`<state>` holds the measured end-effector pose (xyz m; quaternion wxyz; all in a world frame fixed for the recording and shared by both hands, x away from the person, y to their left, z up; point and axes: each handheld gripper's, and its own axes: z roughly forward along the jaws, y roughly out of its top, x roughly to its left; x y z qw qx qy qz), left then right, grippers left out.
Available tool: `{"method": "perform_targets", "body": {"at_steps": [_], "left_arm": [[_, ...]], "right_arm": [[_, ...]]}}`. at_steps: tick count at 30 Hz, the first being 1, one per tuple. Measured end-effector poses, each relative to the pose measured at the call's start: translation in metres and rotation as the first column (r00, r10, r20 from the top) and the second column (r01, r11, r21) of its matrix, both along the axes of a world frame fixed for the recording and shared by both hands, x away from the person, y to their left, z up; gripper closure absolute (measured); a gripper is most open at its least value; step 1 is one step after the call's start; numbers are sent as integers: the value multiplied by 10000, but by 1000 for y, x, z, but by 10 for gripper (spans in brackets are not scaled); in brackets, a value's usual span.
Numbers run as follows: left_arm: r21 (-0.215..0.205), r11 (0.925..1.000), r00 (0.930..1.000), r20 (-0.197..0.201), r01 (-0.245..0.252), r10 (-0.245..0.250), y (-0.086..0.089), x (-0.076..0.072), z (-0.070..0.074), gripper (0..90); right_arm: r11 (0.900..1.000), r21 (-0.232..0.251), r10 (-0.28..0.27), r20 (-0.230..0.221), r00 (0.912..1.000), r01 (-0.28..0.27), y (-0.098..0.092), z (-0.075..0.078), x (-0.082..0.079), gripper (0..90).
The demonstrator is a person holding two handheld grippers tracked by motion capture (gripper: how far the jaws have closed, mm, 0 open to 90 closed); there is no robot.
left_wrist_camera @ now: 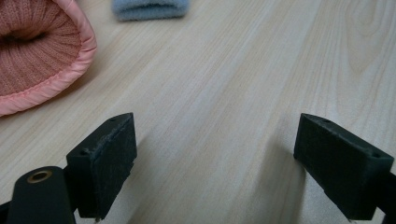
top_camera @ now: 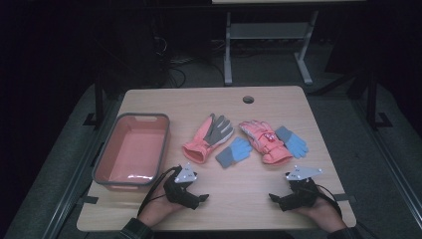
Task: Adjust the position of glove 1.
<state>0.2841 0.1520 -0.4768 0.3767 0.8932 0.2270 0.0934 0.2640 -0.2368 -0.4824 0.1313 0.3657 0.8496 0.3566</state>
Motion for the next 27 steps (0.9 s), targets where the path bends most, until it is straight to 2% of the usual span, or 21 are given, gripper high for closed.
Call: {"method": "perform_targets", "body": {"at_steps": [15, 17, 20, 24, 27], "left_arm": [[-128, 9999, 10000, 13, 39, -39, -1, 2, -1, 123], [-144, 9999, 10000, 13, 26, -26, -1, 2, -1, 123], [-165, 9999, 10000, 5, 10, -9, -1, 1, -1, 123], [-143, 9999, 10000, -1, 60, -60, 0, 1, -1, 123], [-87, 9999, 9999, 14, 126, -126, 1, 2, -1, 124]], "right_arm": [[10000, 4, 94, 37, 9999, -94, -1, 0, 0, 16], [9999, -111, 101, -191, 9998, -103, -2, 3, -1, 56], [9999, 119, -16, -439, 9990, 21, -4, 6, 0, 112], [9999, 93, -106, -573, 9983, 112, -5, 9, 2, 135], [9999, -14, -131, -484, 9987, 130, -6, 12, 3, 144]]}}
